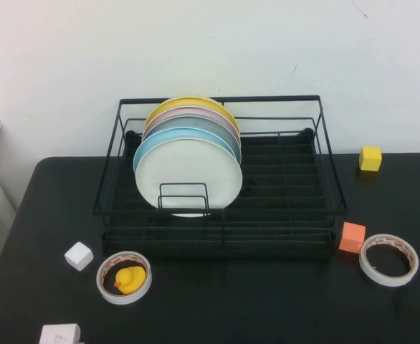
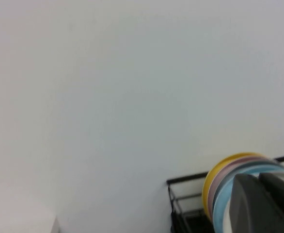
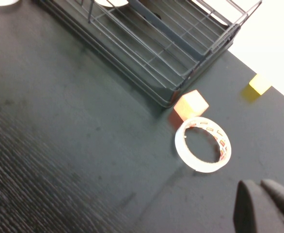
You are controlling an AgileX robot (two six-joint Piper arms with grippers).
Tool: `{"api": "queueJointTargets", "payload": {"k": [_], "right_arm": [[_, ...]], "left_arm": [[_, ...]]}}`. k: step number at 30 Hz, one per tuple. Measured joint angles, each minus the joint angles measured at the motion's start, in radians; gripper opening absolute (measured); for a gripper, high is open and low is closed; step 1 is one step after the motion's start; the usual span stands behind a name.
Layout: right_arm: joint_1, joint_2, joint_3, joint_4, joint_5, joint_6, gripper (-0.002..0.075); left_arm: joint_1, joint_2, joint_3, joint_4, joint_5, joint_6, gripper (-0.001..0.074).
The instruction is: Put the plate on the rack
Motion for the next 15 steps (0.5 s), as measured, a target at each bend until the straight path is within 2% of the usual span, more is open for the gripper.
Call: {"api": "queueJointTargets", "payload": {"k": [8, 15], "right_arm": [[0.0, 0.0, 0.001, 0.002, 0.0, 0.0, -0.0002], [0.0, 0.0, 0.001, 0.002, 0.0, 0.0, -0.0002]], "left_arm": [[0.0, -0.006, 0.035, -0.008, -0.076, -0.043, 0.0], [0.0, -0.007, 0.036, -0.01, -0.05, -0.151, 0.0]]}}
